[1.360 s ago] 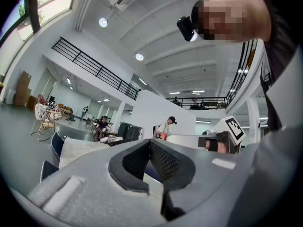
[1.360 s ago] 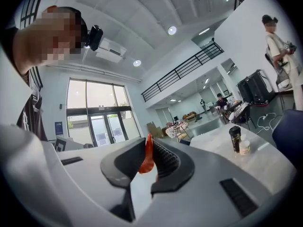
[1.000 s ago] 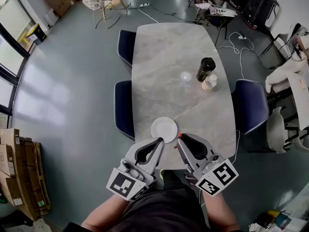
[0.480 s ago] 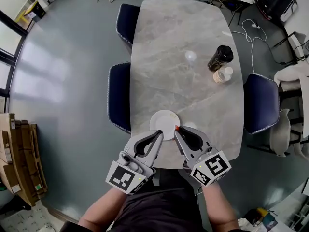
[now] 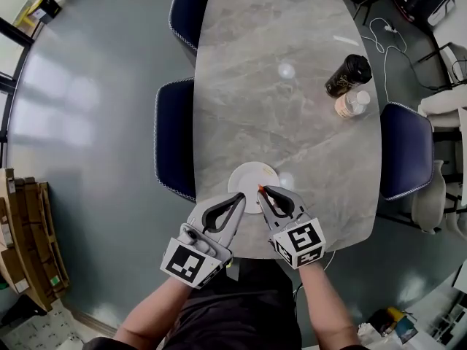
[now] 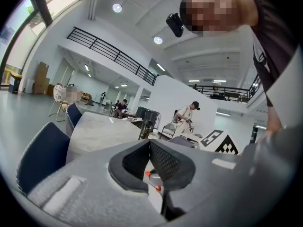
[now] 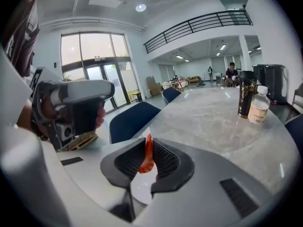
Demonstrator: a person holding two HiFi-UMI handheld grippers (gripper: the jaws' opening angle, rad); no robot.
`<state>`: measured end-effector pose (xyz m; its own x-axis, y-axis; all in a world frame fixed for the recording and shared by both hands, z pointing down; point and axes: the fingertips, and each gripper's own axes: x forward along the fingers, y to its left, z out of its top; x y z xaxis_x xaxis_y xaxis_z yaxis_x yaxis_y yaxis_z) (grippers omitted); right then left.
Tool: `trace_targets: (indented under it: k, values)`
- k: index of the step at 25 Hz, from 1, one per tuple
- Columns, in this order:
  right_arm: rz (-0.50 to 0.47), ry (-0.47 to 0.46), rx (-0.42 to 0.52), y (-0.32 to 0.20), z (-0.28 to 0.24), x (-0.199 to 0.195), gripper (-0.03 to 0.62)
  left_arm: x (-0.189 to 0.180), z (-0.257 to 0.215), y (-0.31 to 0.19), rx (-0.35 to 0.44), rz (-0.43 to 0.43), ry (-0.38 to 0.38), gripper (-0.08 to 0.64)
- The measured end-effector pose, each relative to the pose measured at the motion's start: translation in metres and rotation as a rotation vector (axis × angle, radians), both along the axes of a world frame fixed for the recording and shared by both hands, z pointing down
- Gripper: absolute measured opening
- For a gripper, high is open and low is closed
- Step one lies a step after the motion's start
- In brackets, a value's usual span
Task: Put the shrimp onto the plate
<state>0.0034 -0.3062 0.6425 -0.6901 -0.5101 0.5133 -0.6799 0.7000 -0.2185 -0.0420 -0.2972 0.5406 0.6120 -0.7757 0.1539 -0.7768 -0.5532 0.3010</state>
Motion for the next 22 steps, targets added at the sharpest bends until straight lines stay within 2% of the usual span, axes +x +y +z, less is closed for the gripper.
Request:
trace_targets:
  k: [14,18,22]
  values:
    - [-0.072,0.315,-0.006,-0.005,0.084,-0.016,0.051,-0.011,0.041,-0.010,-0.049,0.033,0.000,0.008]
    - [-0.088,0.368,-0.022,-0.006,0.096,-0.015,0.051,-0.012,0.048,-0.014,-0.042,0.032,-0.003,0.008]
    - [-0.114,0.419,-0.024,-0.006,0.102,-0.017,0.052,-0.013,0.056,-0.013,-0.066,0.023,-0.002,0.008]
